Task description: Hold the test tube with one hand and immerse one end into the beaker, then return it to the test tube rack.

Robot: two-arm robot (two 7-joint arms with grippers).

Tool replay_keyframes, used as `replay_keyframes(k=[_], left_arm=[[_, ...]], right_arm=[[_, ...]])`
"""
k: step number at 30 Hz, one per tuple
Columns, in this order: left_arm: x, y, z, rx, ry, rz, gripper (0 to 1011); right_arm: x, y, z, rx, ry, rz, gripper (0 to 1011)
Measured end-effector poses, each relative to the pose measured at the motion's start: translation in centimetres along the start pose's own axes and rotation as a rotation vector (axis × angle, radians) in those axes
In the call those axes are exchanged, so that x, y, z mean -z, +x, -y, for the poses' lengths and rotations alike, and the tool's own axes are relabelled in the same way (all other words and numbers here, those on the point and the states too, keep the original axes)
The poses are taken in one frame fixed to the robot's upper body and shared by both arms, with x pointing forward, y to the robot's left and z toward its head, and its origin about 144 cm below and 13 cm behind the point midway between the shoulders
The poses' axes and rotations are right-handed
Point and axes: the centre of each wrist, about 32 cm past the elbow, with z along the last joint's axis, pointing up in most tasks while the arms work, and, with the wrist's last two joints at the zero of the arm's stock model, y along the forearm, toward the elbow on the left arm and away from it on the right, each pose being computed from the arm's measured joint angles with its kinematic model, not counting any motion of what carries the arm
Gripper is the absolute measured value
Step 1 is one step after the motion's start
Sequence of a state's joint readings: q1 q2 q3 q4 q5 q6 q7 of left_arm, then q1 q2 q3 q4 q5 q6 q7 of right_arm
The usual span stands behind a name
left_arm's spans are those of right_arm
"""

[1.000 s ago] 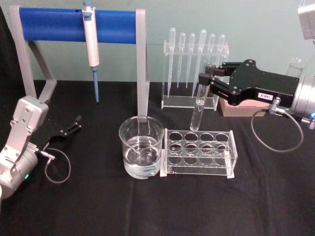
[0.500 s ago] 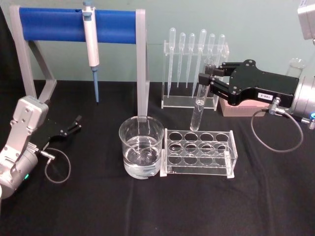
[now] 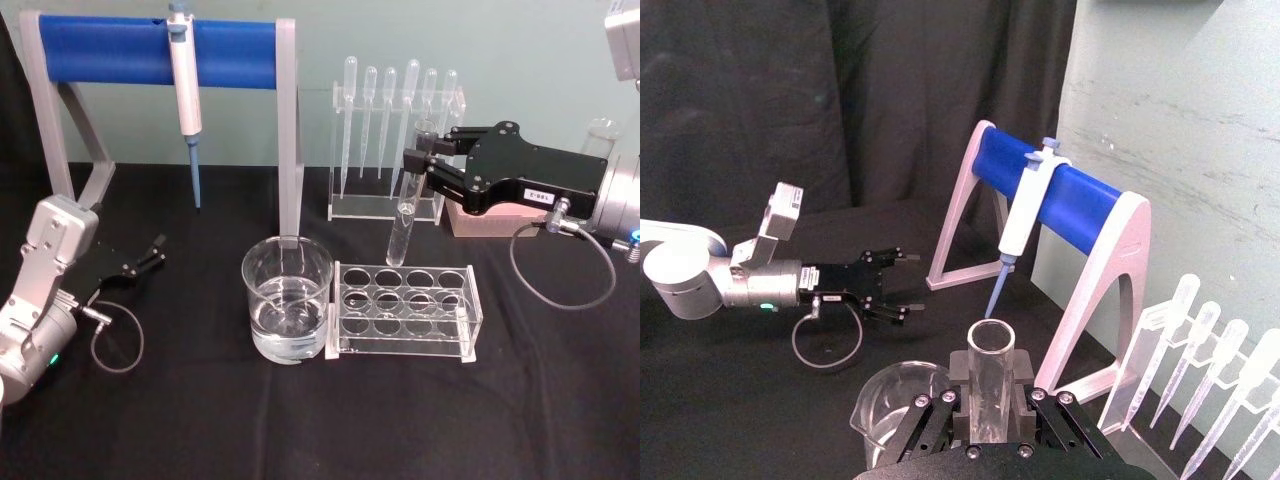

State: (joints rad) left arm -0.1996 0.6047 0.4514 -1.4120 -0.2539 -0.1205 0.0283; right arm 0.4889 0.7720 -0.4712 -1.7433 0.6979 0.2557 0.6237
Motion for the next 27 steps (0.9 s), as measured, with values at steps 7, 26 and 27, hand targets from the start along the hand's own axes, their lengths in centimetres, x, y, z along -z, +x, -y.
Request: replay_keyframes(k=[7, 26, 27], left_arm=[[0.00, 0.00, 0.00, 0.000, 0.000, 0.000, 1000], [0.00, 0.00, 0.00, 0.000, 0.000, 0.000, 1000], [0.00, 0.00, 0.00, 0.000, 0.000, 0.000, 1000]], right_arm=[[0.00, 0.00, 0.00, 0.000, 0.000, 0.000, 242], [0.00, 0.00, 0.00, 0.000, 0.000, 0.000, 242], [0.00, 0.00, 0.00, 0.000, 0.000, 0.000, 242]])
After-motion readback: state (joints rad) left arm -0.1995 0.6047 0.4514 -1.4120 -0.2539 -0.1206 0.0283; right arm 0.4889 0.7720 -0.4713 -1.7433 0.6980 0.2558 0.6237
